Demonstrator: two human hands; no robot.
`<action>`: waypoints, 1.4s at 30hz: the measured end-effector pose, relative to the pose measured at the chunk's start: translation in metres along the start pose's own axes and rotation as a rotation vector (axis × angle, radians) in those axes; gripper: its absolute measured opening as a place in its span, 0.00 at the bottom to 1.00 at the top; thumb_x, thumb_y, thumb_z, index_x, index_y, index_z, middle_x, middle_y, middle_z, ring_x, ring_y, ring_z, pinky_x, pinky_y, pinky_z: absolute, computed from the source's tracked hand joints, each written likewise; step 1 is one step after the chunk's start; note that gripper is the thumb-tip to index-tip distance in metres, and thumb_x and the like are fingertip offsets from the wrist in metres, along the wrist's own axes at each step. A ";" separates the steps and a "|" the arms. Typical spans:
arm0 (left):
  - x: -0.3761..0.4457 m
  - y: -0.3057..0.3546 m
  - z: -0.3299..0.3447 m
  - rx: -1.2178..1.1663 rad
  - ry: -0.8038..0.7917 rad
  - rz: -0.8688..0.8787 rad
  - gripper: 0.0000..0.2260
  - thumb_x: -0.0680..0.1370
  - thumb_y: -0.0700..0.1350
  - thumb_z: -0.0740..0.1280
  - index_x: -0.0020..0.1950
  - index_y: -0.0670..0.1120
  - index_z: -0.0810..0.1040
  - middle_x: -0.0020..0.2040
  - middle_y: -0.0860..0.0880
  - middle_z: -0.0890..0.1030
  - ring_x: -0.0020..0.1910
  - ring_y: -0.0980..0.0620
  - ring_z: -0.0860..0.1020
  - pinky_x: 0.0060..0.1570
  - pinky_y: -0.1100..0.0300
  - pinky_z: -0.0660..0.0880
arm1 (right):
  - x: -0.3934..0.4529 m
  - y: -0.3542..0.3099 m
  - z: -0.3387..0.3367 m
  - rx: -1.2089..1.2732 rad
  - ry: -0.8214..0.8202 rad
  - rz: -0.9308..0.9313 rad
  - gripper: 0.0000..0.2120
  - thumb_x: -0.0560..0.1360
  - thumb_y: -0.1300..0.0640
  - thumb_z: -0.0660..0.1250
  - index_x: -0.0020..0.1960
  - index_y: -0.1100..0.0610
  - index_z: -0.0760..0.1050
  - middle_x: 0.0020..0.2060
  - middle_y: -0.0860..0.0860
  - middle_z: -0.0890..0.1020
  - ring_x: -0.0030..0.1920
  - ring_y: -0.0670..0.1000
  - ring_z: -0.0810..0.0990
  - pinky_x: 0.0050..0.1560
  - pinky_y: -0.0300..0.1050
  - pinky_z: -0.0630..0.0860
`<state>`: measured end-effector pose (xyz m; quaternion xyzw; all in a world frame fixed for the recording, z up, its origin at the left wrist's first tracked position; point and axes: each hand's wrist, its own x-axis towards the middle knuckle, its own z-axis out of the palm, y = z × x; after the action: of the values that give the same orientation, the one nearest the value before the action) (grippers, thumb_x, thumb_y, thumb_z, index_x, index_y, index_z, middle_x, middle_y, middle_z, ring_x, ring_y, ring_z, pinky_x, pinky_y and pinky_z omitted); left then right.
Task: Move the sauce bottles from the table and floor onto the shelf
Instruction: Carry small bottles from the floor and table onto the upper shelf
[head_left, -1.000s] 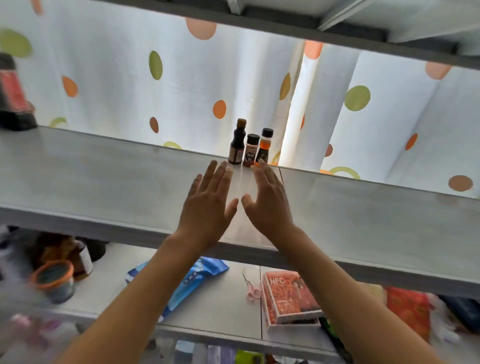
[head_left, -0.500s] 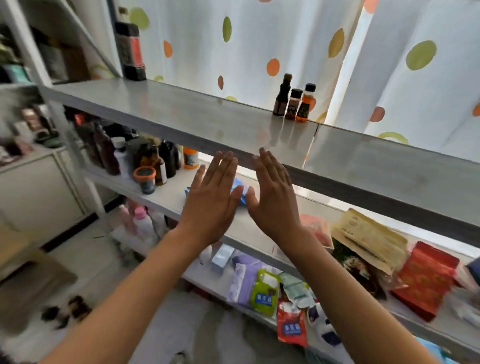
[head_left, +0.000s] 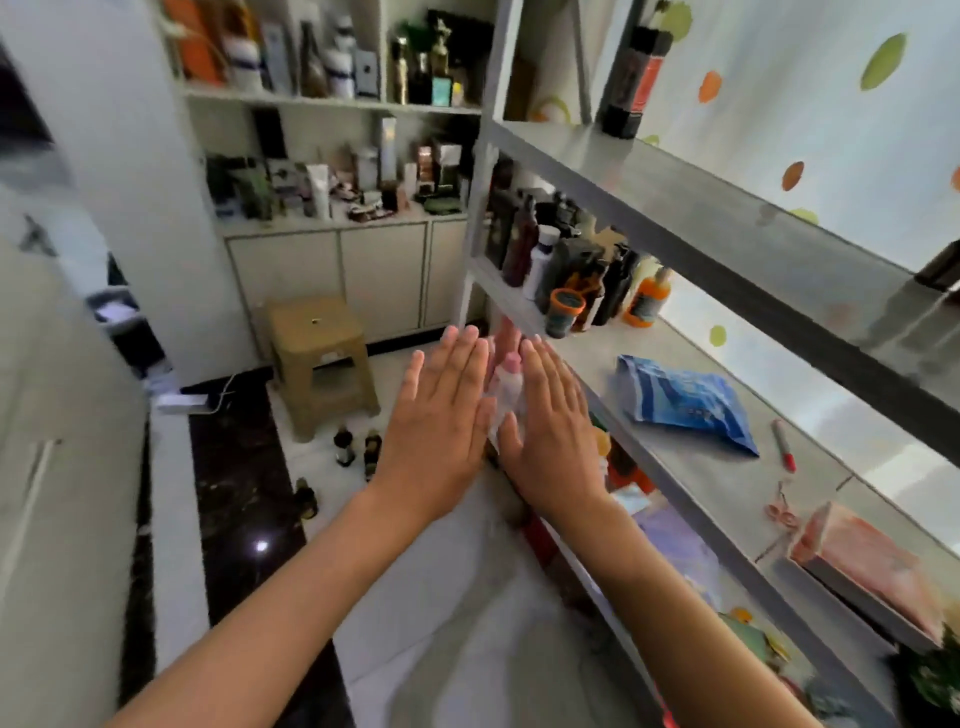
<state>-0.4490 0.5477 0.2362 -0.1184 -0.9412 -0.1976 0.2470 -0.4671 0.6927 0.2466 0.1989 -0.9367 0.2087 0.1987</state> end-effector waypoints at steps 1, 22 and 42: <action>-0.010 -0.017 -0.007 0.016 0.004 -0.027 0.25 0.84 0.50 0.48 0.78 0.40 0.57 0.79 0.44 0.56 0.79 0.48 0.50 0.76 0.45 0.51 | 0.002 -0.015 0.012 0.016 -0.017 -0.025 0.34 0.77 0.59 0.66 0.79 0.60 0.56 0.79 0.56 0.59 0.79 0.52 0.53 0.79 0.50 0.51; -0.346 -0.340 -0.230 0.353 0.113 -0.814 0.24 0.84 0.49 0.45 0.79 0.44 0.50 0.80 0.46 0.51 0.79 0.50 0.45 0.76 0.49 0.47 | -0.048 -0.484 0.265 0.247 -0.382 -0.709 0.37 0.69 0.70 0.66 0.77 0.62 0.60 0.76 0.60 0.64 0.78 0.56 0.59 0.76 0.56 0.61; -0.558 -0.455 -0.281 0.153 0.334 -1.585 0.28 0.72 0.32 0.62 0.72 0.46 0.68 0.68 0.47 0.70 0.64 0.43 0.71 0.61 0.49 0.71 | -0.154 -0.657 0.416 0.462 -1.137 -0.825 0.17 0.73 0.61 0.68 0.62 0.56 0.74 0.56 0.55 0.79 0.56 0.57 0.78 0.54 0.49 0.75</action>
<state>-0.0032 -0.0498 0.0331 0.6312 -0.7072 -0.2639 0.1783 -0.1581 -0.0063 0.0342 0.6490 -0.6764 0.1736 -0.3019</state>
